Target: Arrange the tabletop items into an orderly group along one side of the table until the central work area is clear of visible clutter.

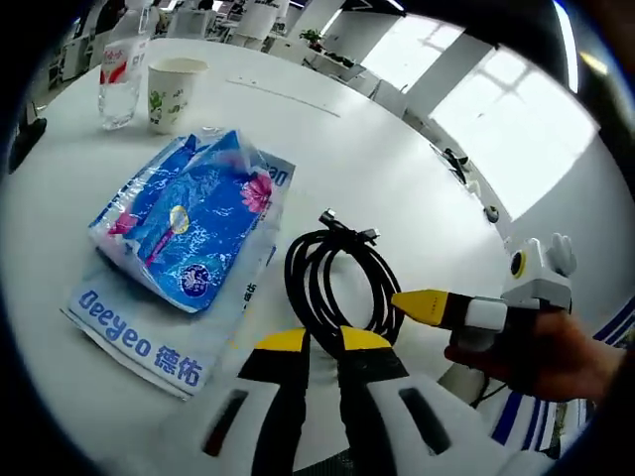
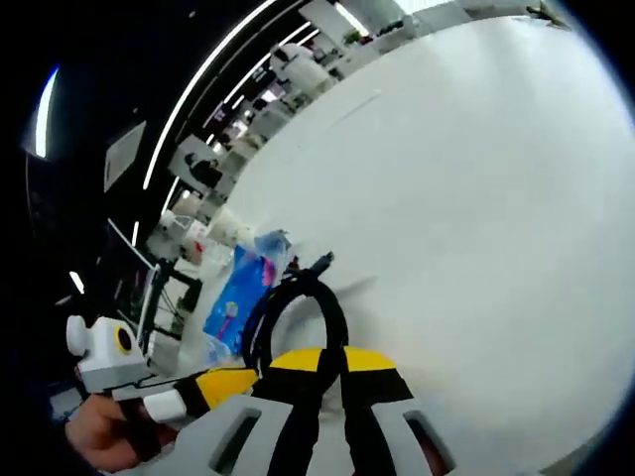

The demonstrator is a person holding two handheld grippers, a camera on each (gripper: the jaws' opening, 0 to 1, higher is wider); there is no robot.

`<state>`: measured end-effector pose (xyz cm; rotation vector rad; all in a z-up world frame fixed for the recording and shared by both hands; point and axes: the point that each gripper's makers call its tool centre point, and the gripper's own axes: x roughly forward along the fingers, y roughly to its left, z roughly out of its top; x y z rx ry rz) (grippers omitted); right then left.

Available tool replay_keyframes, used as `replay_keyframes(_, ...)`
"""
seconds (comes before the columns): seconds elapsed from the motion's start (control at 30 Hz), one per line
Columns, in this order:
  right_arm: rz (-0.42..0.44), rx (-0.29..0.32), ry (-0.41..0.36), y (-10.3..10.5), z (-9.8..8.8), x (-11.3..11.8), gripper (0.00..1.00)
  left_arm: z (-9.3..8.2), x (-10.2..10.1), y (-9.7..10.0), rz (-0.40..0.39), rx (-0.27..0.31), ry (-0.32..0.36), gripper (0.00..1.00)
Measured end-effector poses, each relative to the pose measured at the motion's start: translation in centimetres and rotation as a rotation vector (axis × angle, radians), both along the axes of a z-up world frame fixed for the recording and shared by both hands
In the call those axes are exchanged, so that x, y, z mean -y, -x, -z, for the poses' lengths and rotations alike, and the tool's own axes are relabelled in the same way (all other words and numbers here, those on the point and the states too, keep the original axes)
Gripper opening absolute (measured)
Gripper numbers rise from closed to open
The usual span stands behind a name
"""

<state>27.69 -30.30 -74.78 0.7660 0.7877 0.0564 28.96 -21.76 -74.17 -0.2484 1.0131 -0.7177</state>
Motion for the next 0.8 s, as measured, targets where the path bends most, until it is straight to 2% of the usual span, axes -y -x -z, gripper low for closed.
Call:
replay_keyframes(0.37, 0.038, -0.02, 0.021, 1.4, 0.8, 0.7, 0.03, 1.1, 0.8, 1.4, 0.053, -0.036, -0.031, 0.08)
replay_keyframes(0.57, -0.04, -0.023, 0.109, 1.7, 1.0, 0.4, 0.04, 1.6, 0.6, 2.1, 0.08, -0.045, -0.05, 0.1)
replay_keyframes(0.8, -0.105, -0.018, 0.171, 1.5, 0.7, 0.5, 0.08, 1.2, 0.2, 2.2, 0.087, -0.038, -0.052, 0.1)
